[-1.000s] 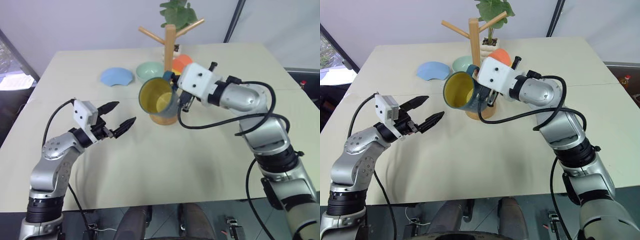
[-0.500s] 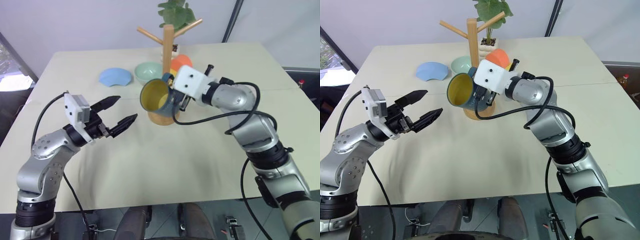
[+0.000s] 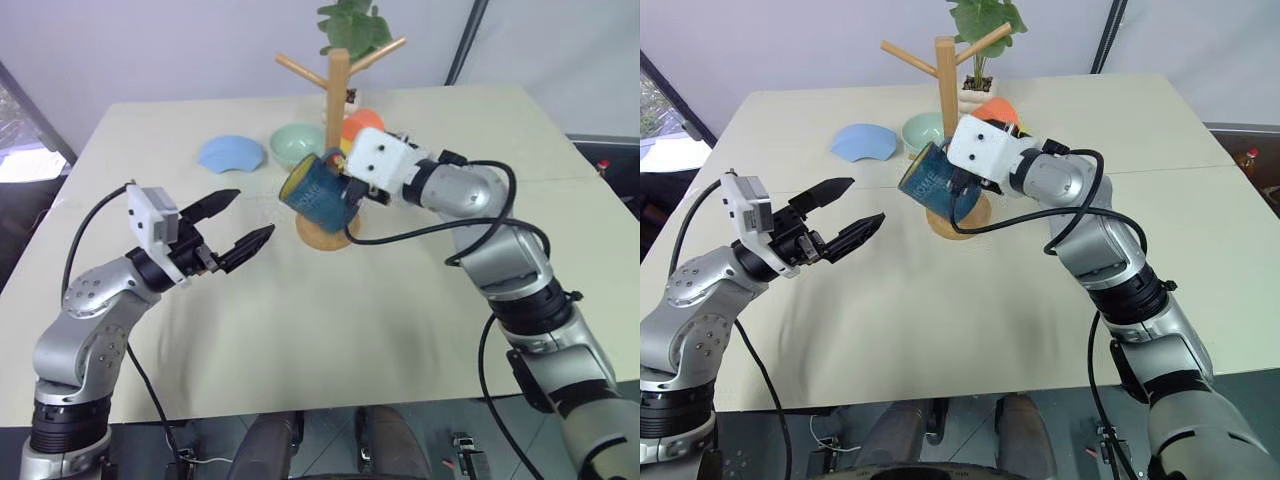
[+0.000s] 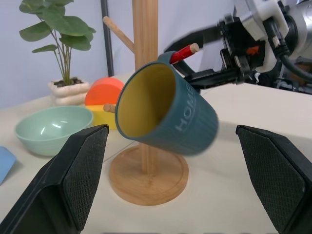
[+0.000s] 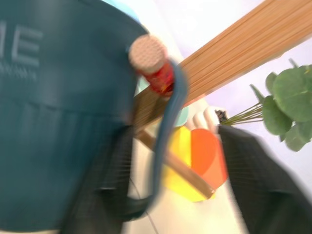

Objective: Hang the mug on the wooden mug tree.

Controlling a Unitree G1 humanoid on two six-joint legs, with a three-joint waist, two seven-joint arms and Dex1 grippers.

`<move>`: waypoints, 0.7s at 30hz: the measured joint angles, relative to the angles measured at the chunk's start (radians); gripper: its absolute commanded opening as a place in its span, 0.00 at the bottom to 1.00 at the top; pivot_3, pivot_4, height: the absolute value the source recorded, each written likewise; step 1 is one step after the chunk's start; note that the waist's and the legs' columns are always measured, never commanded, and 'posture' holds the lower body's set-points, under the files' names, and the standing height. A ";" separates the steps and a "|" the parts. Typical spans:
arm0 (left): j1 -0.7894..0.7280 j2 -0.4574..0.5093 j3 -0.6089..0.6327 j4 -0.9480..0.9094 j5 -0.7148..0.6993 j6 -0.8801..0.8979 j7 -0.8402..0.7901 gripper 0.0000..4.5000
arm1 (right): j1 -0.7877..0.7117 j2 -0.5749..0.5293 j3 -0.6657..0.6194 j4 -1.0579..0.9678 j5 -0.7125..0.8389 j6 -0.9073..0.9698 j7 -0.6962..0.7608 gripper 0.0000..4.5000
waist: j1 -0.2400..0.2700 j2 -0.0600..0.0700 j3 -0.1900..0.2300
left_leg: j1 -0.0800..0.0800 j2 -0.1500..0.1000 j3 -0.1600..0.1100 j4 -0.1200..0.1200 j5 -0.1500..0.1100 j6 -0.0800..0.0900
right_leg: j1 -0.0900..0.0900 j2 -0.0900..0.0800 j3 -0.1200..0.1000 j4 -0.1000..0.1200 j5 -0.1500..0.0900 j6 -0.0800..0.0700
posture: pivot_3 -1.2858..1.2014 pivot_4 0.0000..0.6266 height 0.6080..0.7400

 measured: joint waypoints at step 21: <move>0.122 -0.141 0.072 0.251 0.129 -0.104 0.195 1.00 | 0.480 0.083 -0.643 0.173 0.550 -0.165 0.065 0.64 | 0.002 -0.004 -0.002 | 0.003 0.000 0.001 0.000 0.000 0.001 | 0.003 -0.001 0.001 -0.001 0.000 0.000 | 0.52 0.24 1.00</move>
